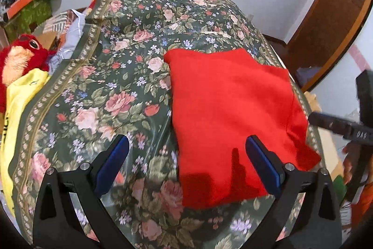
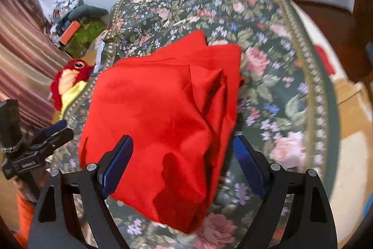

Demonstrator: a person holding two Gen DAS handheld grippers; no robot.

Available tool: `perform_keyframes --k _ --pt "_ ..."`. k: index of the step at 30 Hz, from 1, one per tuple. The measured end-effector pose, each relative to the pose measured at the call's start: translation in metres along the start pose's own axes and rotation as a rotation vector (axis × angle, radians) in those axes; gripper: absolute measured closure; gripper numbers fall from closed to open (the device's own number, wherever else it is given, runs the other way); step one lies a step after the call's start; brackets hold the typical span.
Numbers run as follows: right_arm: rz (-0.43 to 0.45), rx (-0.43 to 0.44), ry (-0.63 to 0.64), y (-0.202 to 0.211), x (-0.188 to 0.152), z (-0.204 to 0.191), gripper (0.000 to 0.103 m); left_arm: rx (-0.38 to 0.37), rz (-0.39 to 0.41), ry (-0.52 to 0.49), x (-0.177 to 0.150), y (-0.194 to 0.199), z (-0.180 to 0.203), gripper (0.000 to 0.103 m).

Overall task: Fold large clothes
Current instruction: 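Grasp the red bundle with both grippers and lift it off the bed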

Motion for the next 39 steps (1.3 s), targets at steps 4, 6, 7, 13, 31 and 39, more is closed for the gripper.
perform_keyframes --k 4,6,7,13,31,39 --pt "-0.065 0.025 -0.077 -0.031 -0.007 0.012 0.017 -0.099 -0.072 0.066 0.002 -0.030 0.001 0.002" --pt "-0.090 0.038 -0.103 -0.044 -0.011 0.019 0.017 -0.139 -0.116 0.125 -0.003 -0.046 -0.001 0.002" --pt "-0.099 0.045 -0.117 -0.050 -0.012 0.021 0.017 -0.169 -0.144 0.158 -0.006 -0.056 -0.002 0.002" --pt "-0.131 0.192 -0.105 -0.075 -0.007 0.007 0.015 -0.390 -0.231 0.362 -0.013 -0.096 0.007 0.002" --pt "-0.108 0.273 -0.104 -0.071 0.015 -0.038 0.071 -0.459 -0.137 0.288 0.019 -0.076 0.014 0.058" --pt "0.032 0.307 -0.058 -0.068 0.072 -0.104 0.071 -0.426 0.025 0.246 0.084 -0.020 -0.025 0.058"
Point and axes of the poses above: each gripper's, at about its wrist camera, not at the fingertips, and y roughly against the way its jaws point, z to its right, x to its top, the point moved 10 cm from there along -y, roughly the way its jaws point, and after that the axes turned 8 degrees about z, right-handed, at the moved point
